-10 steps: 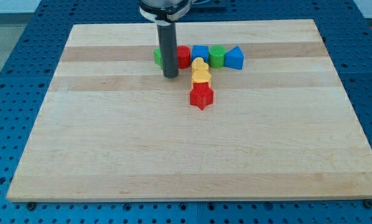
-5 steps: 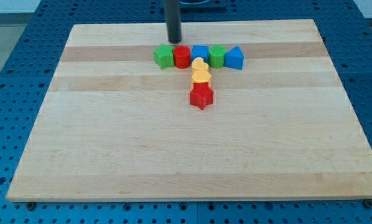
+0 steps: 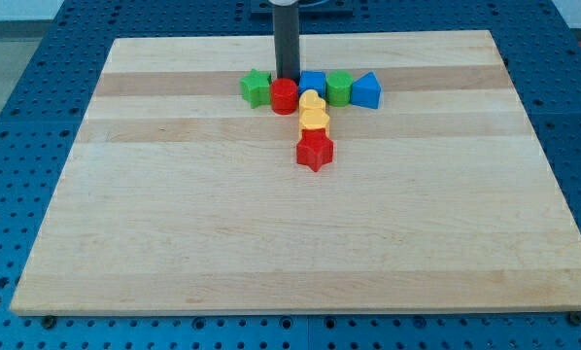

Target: Push the red circle slightly down

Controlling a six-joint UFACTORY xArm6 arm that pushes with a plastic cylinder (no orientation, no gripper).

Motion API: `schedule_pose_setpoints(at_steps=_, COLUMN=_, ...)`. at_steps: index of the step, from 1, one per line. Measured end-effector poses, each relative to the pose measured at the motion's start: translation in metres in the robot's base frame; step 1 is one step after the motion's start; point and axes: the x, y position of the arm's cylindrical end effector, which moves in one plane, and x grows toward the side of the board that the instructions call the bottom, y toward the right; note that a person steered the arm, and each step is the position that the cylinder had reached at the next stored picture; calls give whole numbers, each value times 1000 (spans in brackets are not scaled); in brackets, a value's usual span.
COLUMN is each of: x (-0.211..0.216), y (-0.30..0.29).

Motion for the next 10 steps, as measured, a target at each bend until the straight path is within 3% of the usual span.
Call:
schedule_pose_setpoints(at_steps=2, x=15, y=-23)
schedule_pose_setpoints(at_steps=5, x=91, y=-57)
schedule_pose_setpoints(at_steps=6, x=73, y=-70)
schedule_pose_setpoints(at_steps=7, x=26, y=-69)
schedule_pose_setpoints(at_steps=8, x=13, y=-49)
schedule_pose_setpoints(at_steps=10, x=47, y=-21)
